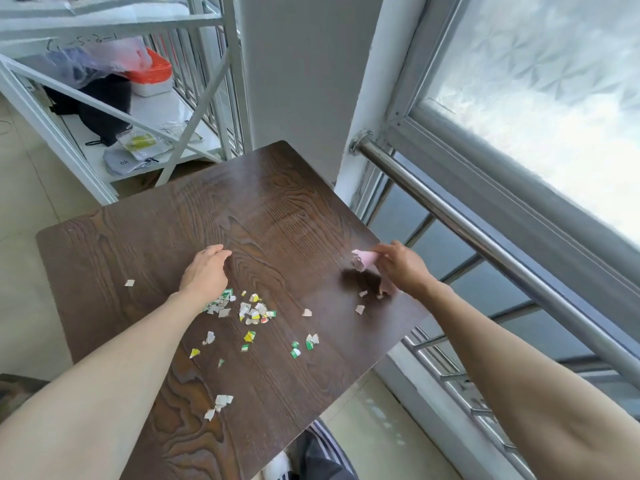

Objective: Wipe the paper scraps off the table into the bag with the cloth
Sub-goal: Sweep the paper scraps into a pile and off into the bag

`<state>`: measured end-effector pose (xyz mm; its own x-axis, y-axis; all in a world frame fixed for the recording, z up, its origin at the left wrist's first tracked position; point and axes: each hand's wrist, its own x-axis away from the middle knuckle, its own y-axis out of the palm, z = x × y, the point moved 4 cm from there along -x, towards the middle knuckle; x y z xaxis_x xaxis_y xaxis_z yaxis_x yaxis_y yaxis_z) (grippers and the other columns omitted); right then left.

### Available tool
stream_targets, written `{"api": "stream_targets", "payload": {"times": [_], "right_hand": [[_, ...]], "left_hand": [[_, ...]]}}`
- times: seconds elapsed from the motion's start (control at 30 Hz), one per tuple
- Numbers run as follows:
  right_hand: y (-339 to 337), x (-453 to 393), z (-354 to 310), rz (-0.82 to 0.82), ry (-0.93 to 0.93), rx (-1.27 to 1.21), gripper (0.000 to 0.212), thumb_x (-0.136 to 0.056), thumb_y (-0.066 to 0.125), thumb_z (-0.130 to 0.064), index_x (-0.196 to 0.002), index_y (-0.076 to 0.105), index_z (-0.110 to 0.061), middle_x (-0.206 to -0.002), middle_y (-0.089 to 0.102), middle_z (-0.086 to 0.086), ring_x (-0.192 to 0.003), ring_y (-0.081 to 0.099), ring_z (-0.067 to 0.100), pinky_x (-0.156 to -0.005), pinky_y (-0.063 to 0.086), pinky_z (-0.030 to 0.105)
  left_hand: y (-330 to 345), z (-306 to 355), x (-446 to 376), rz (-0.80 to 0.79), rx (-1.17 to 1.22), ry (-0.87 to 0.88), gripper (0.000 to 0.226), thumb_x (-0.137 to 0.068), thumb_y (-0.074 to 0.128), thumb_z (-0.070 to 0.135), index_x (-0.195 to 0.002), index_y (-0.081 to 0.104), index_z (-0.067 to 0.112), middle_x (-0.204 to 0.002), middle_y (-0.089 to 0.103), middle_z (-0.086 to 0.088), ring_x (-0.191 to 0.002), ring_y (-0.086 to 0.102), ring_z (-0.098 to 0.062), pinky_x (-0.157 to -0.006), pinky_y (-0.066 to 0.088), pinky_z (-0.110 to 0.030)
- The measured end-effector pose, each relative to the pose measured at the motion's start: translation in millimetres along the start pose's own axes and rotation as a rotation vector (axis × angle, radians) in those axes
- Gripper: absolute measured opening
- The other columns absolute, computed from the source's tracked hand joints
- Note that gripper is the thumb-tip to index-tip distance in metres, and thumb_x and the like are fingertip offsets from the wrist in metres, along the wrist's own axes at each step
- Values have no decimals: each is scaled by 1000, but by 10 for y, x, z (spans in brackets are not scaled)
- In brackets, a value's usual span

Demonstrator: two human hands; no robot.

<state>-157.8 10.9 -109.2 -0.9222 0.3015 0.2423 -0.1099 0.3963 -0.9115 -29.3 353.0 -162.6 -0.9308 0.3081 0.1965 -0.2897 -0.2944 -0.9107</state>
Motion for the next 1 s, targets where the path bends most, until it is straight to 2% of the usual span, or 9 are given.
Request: {"api": "stream_targets", "payload": {"times": [0.1, 0.17, 0.23, 0.43, 0.57, 0.73, 0.93, 1.0], "right_hand": [[191, 208, 290, -13, 79, -4, 29, -95, 47, -22, -120, 62, -25, -109, 62, 13, -105, 61, 35, -81, 45, 35], [382, 369, 286, 47, 119, -60, 31, -96, 46, -25, -124, 58, -28, -108, 61, 13, -103, 62, 36, -83, 46, 37], [547, 486, 133, 119, 148, -132, 33, -95, 46, -24, -126, 56, -28, -106, 59, 11, -98, 62, 36, -82, 45, 36], [950, 632, -596, 121, 109, -290, 30, -96, 43, -22, -123, 53, -16, -111, 58, 12, -95, 61, 36, -81, 46, 39], [1234, 665, -1303, 40, 33, -354, 33, -96, 41, -22, -125, 53, -14, -107, 56, 15, -90, 60, 38, -79, 47, 39], [1395, 575, -2002, -132, -73, -436, 38, -97, 39, -14, -133, 52, -12, -112, 54, 20, -98, 58, 39, -88, 47, 40], [1101, 483, -1876, -124, -56, -435, 40, -90, 42, -10, -123, 64, -17, -106, 64, 15, -108, 54, 28, -86, 41, 31], [950, 491, -1724, -105, -27, -414, 37, -90, 42, -12, -118, 67, -17, -106, 65, 13, -105, 56, 25, -83, 41, 29]], "left_hand": [[18, -2, 14, 8, -13, -10, 56, -84, 37, -7, -136, 46, 12, -150, 35, -3, -135, 32, -25, -111, 31, -41], [33, -11, 14, 16, -15, -3, 57, -84, 38, -7, -136, 45, 12, -150, 35, -4, -135, 32, -25, -111, 31, -42], [36, -13, 19, 27, -17, 3, 56, -84, 38, -8, -137, 45, 11, -150, 35, -5, -135, 32, -26, -112, 30, -41], [46, -10, 16, 47, 7, 1, 53, -85, 39, -7, -135, 47, 10, -149, 37, -6, -135, 33, -26, -111, 31, -40], [61, -57, 5, 37, 33, 12, 54, -84, 39, -7, -135, 47, 10, -149, 37, -6, -135, 33, -26, -114, 27, -38], [57, -134, -10, -31, 56, 37, 59, -83, 42, -7, -138, 44, 13, -153, 32, -3, -139, 30, -22, -115, 25, -36], [-115, -262, 134, 14, 89, 52, 59, -84, 36, -11, -137, 46, 13, -150, 37, -2, -135, 37, -23, -112, 30, -34], [-184, -374, 216, 35, 91, 20, 57, -85, 36, -11, -136, 47, 12, -149, 38, -2, -135, 37, -23, -112, 31, -36]]}}
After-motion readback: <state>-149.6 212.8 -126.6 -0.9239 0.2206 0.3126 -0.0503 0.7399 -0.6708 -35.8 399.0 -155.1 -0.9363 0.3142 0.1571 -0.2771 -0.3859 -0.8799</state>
